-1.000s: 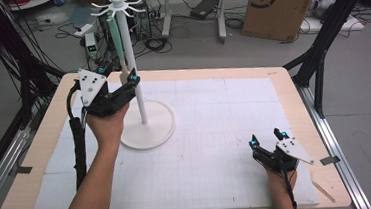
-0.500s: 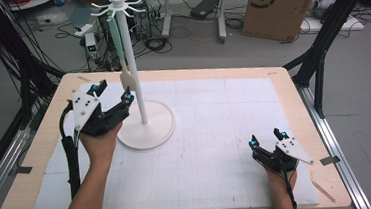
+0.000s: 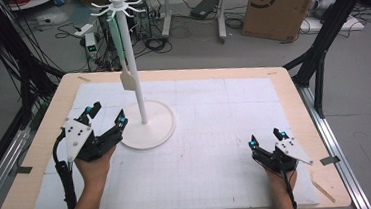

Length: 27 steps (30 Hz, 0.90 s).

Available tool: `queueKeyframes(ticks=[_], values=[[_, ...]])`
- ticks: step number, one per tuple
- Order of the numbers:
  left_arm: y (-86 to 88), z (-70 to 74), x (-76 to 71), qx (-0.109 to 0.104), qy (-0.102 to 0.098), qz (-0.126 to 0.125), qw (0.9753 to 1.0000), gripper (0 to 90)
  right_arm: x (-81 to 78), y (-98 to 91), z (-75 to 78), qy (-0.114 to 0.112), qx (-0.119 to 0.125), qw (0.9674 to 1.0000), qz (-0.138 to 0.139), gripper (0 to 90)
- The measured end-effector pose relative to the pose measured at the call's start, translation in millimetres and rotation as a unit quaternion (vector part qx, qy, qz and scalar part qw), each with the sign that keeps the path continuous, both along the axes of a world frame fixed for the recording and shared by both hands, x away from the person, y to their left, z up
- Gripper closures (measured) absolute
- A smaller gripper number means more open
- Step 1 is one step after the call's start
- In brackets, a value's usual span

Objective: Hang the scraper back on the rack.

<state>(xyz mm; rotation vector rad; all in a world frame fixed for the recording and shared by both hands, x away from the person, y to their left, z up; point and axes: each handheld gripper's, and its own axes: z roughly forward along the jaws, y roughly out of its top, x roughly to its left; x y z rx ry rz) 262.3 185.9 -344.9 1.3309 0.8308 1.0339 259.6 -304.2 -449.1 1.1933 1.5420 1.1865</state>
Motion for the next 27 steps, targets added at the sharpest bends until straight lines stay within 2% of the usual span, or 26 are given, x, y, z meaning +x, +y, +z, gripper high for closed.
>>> queueKeyframes(ticks=[4, 8, 12, 15, 19, 21, 25, 27], values=[[10.0, -17.9, -5.6, -0.007, -0.002, 0.008, 0.9999, 29.1, 0.0, 0.7, 0.0, -0.001, -0.005, 1.0000, 0.005, 19.0], [20.2, -34.6, -6.3, -0.015, 0.009, 0.010, 0.9998, 28.4, 0.2, -0.3, -0.1, -0.003, -0.005, 1.0000, 0.004, 18.4], [27.2, -51.8, -6.1, -0.011, 0.021, 0.010, 0.9997, 28.6, 0.0, 0.1, -0.1, -0.002, -0.005, 1.0000, 0.003, 18.4], [30.2, -58.9, -3.7, -0.007, 0.032, 0.003, 0.9995, 28.3, -0.2, -0.2, 0.0, -0.001, -0.002, 1.0000, 0.004, 18.4], [33.2, -69.8, -3.8, -0.005, 0.028, -0.002, 0.9996, 28.1, -0.9, -0.2, -0.2, -0.004, 0.002, 1.0000, 0.003, 18.4], [34.5, -75.2, -3.2, 0.000, 0.032, -0.002, 0.9995, 28.0, -1.0, -0.2, -0.2, -0.004, 0.003, 1.0000, 0.003, 18.4], [36.7, -82.4, -3.6, 0.008, 0.028, -0.001, 0.9996, 28.0, -0.8, -0.9, -0.1, -0.006, 0.000, 1.0000, 0.003, 18.4], [37.5, -85.9, -4.5, 0.011, 0.025, -0.009, 0.9996, 27.1, -1.0, -1.0, -0.1, -0.005, 0.000, 1.0000, 0.003, 18.4]])
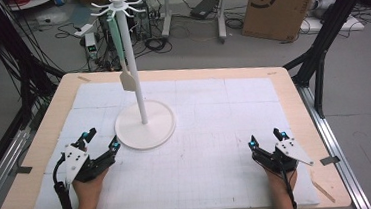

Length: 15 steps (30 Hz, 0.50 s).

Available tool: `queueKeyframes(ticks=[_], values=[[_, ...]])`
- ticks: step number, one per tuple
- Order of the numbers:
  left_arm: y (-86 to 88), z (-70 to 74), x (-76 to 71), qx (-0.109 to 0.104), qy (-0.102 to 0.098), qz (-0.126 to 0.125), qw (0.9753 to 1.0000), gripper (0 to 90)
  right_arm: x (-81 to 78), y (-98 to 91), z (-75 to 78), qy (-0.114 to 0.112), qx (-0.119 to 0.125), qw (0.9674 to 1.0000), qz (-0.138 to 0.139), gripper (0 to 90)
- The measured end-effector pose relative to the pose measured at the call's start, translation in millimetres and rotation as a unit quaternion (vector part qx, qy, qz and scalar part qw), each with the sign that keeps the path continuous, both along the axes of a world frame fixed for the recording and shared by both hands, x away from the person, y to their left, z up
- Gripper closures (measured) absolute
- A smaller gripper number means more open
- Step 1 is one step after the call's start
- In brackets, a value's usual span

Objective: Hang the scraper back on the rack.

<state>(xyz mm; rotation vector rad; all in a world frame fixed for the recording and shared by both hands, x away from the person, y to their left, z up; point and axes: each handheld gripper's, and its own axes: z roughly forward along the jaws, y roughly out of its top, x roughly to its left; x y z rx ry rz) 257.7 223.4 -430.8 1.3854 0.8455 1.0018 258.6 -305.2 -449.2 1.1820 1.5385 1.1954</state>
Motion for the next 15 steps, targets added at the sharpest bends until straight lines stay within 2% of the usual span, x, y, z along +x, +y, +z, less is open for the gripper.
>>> queueKeyframes(ticks=[5, 8, 15], values=[[1.2, -10.0, -0.1, 0.009, 0.009, 0.005, 0.9999, 27.0, 0.1, -0.1, -0.1, -0.001, -0.003, 1.0000, 0.000, 18.3], [2.4, -14.0, 1.6, 0.008, 0.012, -0.010, 0.9998, 26.1, -0.3, 0.3, -0.1, 0.000, -0.001, 1.0000, 0.000, 18.4], [1.3, -18.3, 4.5, 0.009, 0.025, -0.016, 0.9995, 25.8, -0.8, 0.2, -0.4, -0.006, -0.001, 1.0000, -0.002, 18.3]])
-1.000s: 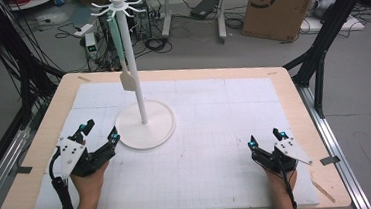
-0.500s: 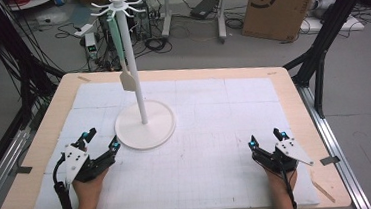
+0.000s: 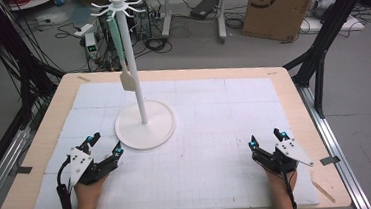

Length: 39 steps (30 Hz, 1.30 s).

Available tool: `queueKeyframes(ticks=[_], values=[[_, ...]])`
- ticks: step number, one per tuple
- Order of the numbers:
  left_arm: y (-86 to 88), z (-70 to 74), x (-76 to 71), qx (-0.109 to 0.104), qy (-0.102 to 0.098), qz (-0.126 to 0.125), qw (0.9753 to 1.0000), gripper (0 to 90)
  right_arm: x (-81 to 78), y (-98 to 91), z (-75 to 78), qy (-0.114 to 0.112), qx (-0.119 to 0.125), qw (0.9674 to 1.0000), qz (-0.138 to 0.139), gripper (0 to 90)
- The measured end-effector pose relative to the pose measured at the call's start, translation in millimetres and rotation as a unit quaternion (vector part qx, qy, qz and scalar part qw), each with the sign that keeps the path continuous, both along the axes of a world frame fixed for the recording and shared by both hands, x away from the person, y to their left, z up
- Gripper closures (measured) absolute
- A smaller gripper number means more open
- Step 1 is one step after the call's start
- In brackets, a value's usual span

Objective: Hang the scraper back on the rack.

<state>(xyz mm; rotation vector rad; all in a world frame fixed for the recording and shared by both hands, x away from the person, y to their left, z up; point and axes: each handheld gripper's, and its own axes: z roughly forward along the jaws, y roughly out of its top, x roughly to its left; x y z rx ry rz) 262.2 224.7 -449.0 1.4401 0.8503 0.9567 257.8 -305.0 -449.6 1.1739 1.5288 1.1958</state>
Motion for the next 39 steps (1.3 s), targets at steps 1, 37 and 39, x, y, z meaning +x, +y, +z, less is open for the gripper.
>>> queueKeyframes(ticks=[1, 37, 39], values=[[0.7, -0.6, 0.6, 0.000, 0.004, -0.001, 1.0000, 25.8, -0.2, 0.1, 0.0, -0.001, 0.000, 1.0000, -0.002, 18.4], [-0.8, -3.9, 2.1, 0.010, 0.010, -0.017, 0.9998, 27.3, 1.2, 0.0, 0.3, 0.008, 0.001, 1.0000, 0.001, 18.4], [-0.9, -4.0, 2.1, 0.008, 0.011, -0.016, 0.9998, 27.4, 1.1, 0.0, 0.3, 0.008, 0.002, 1.0000, 0.001, 18.4]])
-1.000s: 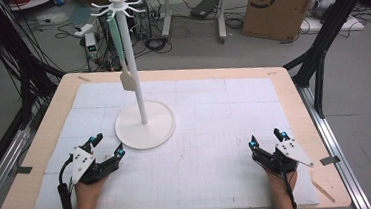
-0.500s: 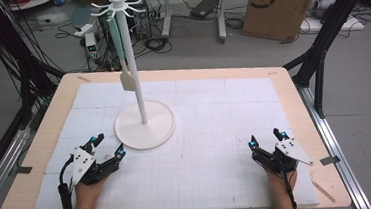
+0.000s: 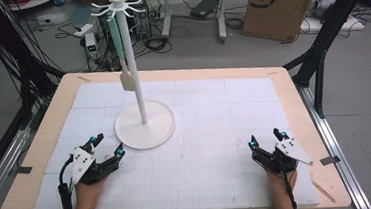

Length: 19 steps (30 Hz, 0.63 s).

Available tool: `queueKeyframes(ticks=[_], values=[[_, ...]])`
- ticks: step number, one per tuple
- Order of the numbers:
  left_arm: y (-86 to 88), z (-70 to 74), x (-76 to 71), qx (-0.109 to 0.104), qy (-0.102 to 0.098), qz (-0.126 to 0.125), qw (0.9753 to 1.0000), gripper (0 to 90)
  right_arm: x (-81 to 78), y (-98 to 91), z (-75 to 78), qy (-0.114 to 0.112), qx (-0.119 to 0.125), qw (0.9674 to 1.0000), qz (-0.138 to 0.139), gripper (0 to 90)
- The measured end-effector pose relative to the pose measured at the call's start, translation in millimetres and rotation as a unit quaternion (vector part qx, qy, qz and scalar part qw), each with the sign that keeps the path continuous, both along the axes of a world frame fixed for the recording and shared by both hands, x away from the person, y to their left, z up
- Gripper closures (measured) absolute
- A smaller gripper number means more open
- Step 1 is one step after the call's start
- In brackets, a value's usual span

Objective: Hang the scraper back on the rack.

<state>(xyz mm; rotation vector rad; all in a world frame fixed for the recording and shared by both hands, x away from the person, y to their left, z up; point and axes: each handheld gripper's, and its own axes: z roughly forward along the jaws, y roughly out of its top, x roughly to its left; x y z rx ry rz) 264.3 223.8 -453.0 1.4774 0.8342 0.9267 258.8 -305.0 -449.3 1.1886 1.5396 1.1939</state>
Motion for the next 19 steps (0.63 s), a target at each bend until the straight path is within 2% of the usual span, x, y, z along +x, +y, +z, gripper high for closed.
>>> queueKeyframes(ticks=[19], values=[[0.4, 0.1, 0.2, 0.000, 0.001, 0.001, 1.0000, 27.4, 0.1, -0.4, 0.0, -0.002, -0.001, 1.0000, -0.001, 18.4]])
